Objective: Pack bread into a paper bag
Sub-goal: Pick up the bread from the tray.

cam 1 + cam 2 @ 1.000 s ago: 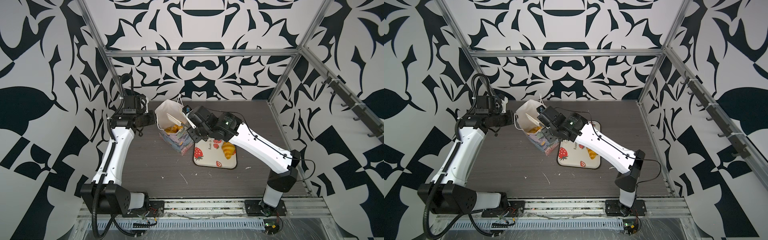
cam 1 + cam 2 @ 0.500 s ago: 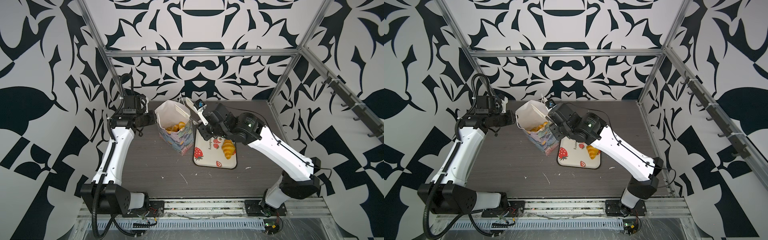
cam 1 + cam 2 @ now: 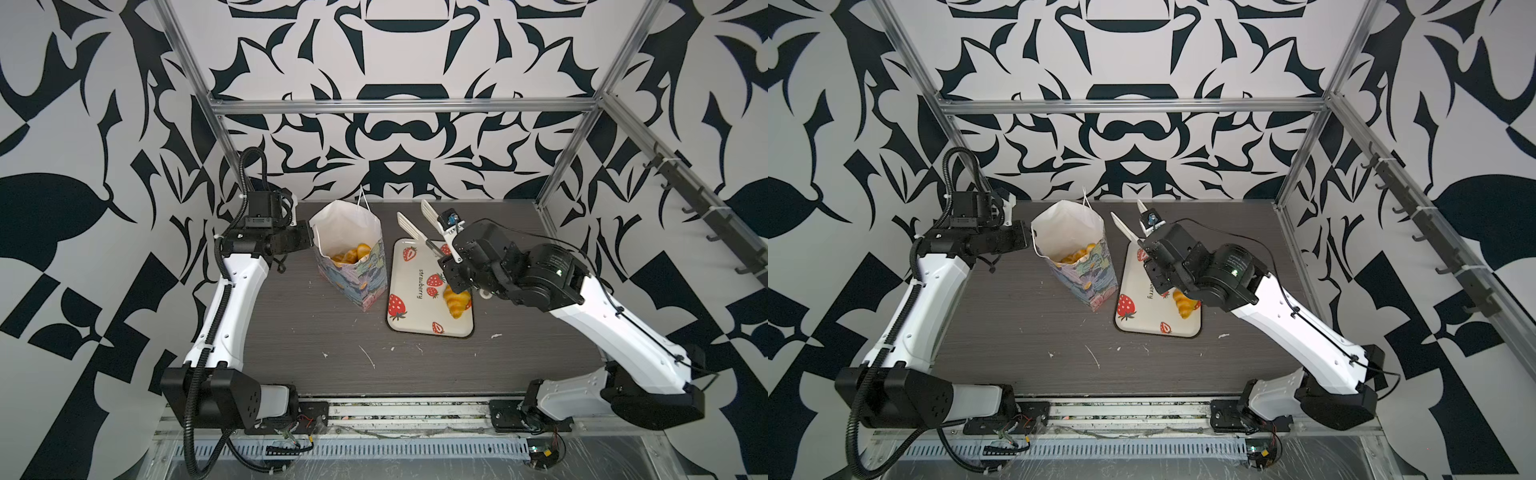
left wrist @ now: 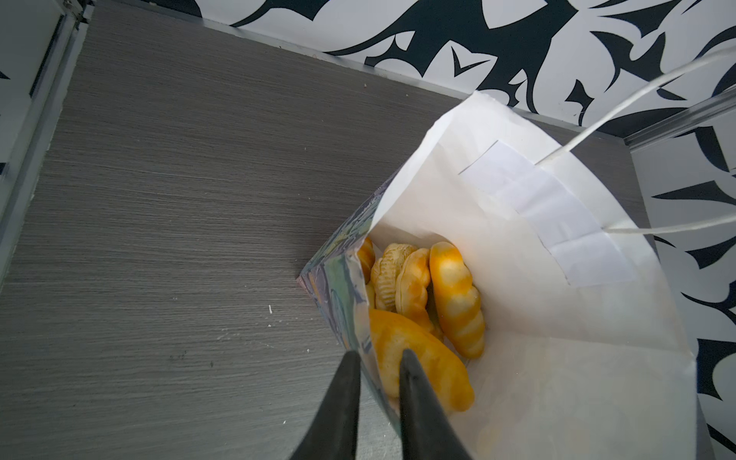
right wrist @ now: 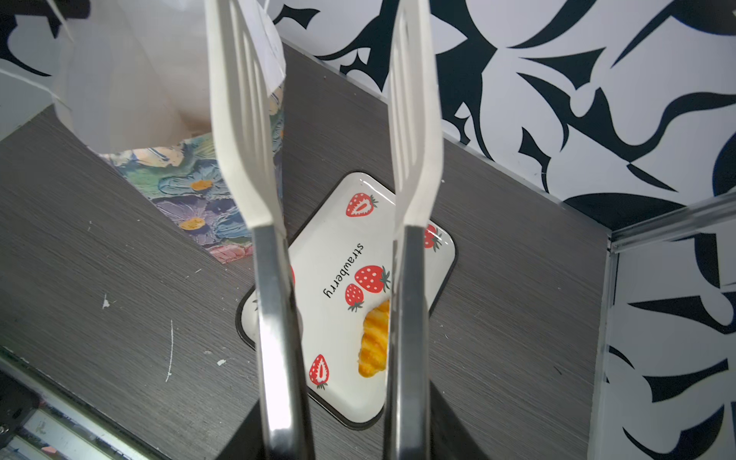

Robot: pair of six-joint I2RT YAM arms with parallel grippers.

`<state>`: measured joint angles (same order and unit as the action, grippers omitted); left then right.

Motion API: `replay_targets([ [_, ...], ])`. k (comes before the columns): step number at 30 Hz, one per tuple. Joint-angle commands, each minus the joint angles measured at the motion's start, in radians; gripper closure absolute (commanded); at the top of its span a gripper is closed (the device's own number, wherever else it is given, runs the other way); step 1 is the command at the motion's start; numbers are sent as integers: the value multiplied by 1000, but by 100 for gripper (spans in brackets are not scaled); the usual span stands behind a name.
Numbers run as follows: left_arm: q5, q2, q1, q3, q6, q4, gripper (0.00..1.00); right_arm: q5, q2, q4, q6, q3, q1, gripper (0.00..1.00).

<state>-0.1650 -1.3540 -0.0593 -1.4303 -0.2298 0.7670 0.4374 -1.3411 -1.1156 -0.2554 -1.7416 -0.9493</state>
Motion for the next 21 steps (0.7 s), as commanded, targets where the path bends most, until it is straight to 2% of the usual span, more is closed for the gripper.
replay_targets([
  [1, -15, 3, 1, -2, -7, 11, 78, -5, 59, -1, -42, 52, 61, 52],
  [10, -17, 1, -1, -1, -8, 10, 78, -127, 110, -3, -79, 213, 229, 52],
  [21, -16, 4, 0, 8, -9, 3, 77, -171, 126, -3, -100, 356, 266, 51],
])
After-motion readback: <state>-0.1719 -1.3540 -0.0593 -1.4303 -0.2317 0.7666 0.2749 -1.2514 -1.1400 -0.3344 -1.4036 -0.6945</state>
